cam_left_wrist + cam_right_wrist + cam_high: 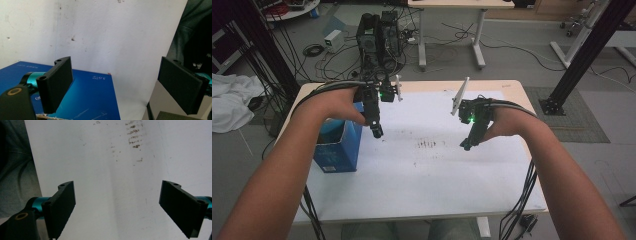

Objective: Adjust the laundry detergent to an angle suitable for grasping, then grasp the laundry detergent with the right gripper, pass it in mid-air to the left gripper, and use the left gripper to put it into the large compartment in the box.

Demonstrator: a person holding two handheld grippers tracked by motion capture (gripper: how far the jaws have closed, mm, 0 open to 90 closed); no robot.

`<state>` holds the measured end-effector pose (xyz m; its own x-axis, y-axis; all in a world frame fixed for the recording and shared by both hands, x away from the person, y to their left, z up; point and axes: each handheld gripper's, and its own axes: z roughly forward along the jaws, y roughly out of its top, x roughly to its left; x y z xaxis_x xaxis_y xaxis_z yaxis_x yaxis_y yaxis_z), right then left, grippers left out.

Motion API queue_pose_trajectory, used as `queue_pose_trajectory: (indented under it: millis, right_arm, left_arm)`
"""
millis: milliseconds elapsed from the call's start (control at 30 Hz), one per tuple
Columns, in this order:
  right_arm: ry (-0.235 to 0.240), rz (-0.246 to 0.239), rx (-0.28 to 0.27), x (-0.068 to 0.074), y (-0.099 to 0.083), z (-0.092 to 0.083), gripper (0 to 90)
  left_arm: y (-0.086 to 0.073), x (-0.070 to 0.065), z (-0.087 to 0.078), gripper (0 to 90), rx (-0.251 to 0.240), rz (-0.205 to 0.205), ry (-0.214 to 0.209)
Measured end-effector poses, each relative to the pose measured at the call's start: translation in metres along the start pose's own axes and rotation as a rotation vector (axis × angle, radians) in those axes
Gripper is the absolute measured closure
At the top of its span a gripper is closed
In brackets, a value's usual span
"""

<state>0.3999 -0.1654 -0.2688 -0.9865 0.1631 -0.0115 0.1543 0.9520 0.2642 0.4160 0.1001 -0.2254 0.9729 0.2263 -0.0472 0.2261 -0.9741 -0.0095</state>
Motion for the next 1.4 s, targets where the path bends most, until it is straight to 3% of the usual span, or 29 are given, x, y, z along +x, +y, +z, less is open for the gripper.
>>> queue_pose_trajectory:
  millis: [500,733,1400]
  right_arm:
    - [0.001,-0.002,0.019,0.0023,-0.0001,-0.0017,12.8]
    - [-0.003,-0.001,0.003,0.0061,-0.0001,-0.0022,12.8]
    - [0.000,0.001,0.027,0.0062,-0.0066,-0.0003,12.8]
  left_arm:
    - [-0.0039,-0.0006,-0.0021,12.5,-0.003,-0.016,0.005]
    - [-0.0042,-0.0047,-0.0021,12.5,-0.007,-0.030,-0.001]
    - [-0.0024,-0.0041,-0.0026,12.5,-0.008,-0.024,0.009]
